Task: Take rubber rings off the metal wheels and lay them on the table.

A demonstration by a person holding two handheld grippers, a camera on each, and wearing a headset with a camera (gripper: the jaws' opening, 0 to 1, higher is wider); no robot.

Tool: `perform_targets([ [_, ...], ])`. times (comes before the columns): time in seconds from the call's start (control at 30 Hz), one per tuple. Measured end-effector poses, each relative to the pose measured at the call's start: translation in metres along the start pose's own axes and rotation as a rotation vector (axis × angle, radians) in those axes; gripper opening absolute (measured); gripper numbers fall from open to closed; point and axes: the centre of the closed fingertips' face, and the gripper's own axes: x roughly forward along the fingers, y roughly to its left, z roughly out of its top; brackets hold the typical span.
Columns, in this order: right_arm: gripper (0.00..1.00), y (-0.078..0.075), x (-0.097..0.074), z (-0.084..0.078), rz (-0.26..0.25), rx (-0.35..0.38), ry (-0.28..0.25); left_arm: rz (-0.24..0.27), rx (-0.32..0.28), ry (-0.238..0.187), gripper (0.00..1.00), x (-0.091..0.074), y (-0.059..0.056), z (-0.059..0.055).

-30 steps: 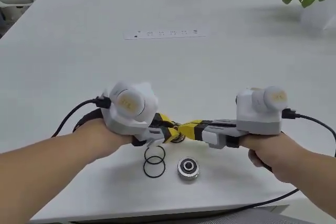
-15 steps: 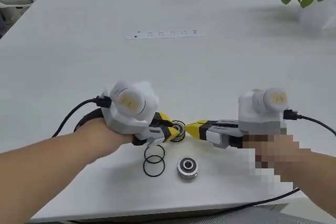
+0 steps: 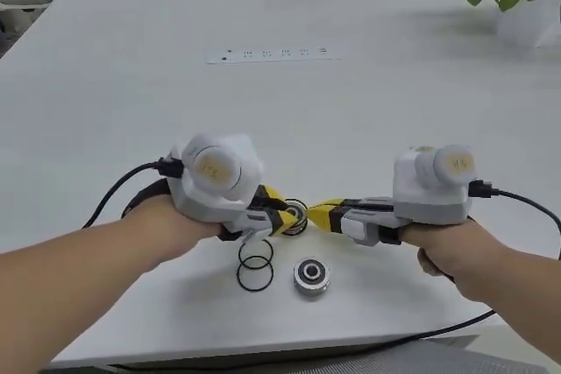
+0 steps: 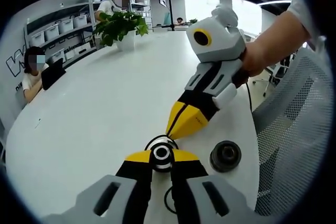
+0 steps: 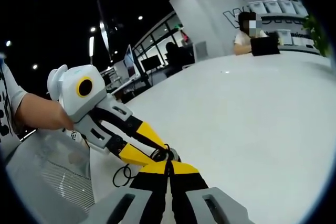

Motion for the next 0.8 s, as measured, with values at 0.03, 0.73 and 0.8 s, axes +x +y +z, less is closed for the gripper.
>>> perform_targets([
  [0.03,0.0,0.0,0.0,0.0,-0.001,-0.003,0.0,0.0,0.002,0.001,0.08,0.0,0.0,0.0],
  [0.73,0.0,0.006,-0.003,0.002,0.008,-0.005,-0.016,-0.024,-0.008,-0.046,0.24,-0.018,-0.013,0.009],
  [0.8,0.0,0.006,-0.004,0.003,0.01,-0.006,-0.017,-0.021,-0.01,-0.054,0.26,-0.021,-0.013,0.011],
])
